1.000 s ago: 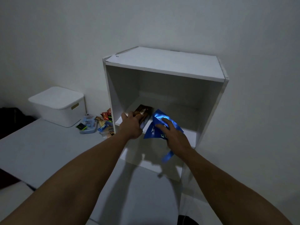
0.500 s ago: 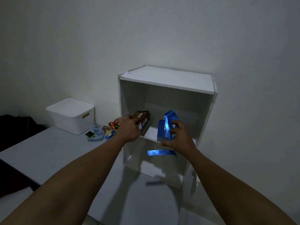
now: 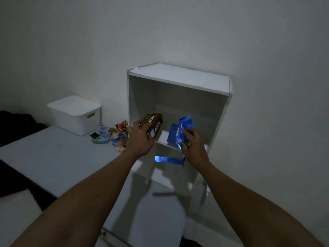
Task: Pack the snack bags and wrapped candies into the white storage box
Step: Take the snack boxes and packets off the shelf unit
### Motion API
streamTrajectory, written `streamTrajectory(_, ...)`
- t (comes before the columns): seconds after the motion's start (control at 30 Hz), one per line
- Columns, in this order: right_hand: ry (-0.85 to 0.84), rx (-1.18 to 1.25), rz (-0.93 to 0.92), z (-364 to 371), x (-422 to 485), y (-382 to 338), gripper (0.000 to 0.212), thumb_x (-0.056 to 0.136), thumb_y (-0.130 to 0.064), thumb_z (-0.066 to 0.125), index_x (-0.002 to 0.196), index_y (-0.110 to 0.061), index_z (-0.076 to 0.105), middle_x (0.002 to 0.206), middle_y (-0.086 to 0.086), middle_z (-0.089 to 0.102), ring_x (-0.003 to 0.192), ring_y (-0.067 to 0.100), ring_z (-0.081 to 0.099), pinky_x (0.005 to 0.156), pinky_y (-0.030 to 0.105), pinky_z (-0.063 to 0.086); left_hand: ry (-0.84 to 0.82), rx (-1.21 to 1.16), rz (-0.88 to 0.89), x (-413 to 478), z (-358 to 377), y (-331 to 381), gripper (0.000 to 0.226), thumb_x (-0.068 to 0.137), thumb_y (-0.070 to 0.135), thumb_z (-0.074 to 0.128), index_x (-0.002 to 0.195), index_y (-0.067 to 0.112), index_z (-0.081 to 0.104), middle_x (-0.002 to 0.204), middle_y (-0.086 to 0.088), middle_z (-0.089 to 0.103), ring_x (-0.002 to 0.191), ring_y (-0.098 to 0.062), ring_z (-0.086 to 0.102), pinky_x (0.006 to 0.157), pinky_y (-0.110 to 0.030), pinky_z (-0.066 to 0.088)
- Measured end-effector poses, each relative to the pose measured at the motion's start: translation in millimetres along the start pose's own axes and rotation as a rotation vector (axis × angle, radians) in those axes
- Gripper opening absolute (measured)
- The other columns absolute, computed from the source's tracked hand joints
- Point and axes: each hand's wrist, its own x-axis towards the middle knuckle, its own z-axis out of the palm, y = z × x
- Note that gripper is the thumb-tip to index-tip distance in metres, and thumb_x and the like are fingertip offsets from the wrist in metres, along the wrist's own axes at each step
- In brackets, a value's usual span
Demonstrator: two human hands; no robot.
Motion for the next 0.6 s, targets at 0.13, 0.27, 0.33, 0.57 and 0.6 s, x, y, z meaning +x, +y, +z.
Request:
streamTrajectory(0.13,-0.064,0.051,-0.009,12.7,5.5,-1.0,0.048,0.091,-0.013,0.068,0.137,-0.007,0.055,0.143,0.002,0.041,0.115,-0.001,0.039,0.096,0.007,0.032,0.096,0.016,-0.038,-17.0,5.1,-10.0,0.050,0.092,0.034,0.058,0.140,0.031,0.045,0.143,-0.016,0.039,0.129,-0.042,0.031,0.096,-0.054,0.045)
streamTrajectory(0.27,-0.094,0.176,-0.047,23.8,15.1,5.0,0.047,0.090,-0.015,0.070,0.134,-0.002,0.057,0.143,0.003,0.042,0.119,0.004,0.045,0.095,0.006,0.032,0.183,0.068,-0.092,-32.2,11.3,-7.4,0.058,0.090,0.030,0.062,0.144,0.028,0.042,0.146,-0.017,0.037,0.127,-0.044,0.032,0.093,-0.054,0.047)
streamTrajectory(0.33,-0.110,0.241,-0.055,29.2,15.0,15.1,0.047,0.090,-0.014,0.070,0.134,-0.001,0.057,0.142,0.004,0.043,0.119,0.003,0.043,0.091,-0.003,0.028,0.217,0.085,-0.159,-43.0,16.9,1.3,0.062,0.088,0.026,0.065,0.145,0.028,0.040,0.148,-0.015,0.034,0.127,-0.042,0.031,0.092,-0.053,0.049)
streamTrajectory(0.57,-0.239,0.467,-0.132,52.7,-9.3,61.8,0.051,0.088,-0.011,0.072,0.136,-0.002,0.055,0.137,0.006,0.045,0.123,0.013,0.049,0.094,-0.002,0.029,0.283,0.177,-0.366,-109.0,55.1,44.1,0.065,0.089,0.026,0.066,0.147,0.030,0.037,0.151,-0.009,0.027,0.129,-0.032,0.025,0.095,-0.043,0.048)
streamTrajectory(0.6,-0.266,0.476,-0.140,56.9,-15.0,67.1,0.052,0.088,-0.011,0.072,0.136,-0.002,0.055,0.137,0.007,0.046,0.123,0.014,0.050,0.097,0.004,0.032,0.284,0.185,-0.408,-121.8,60.4,49.1,0.064,0.091,0.027,0.064,0.148,0.030,0.036,0.151,-0.008,0.027,0.130,-0.031,0.025,0.096,-0.042,0.047)
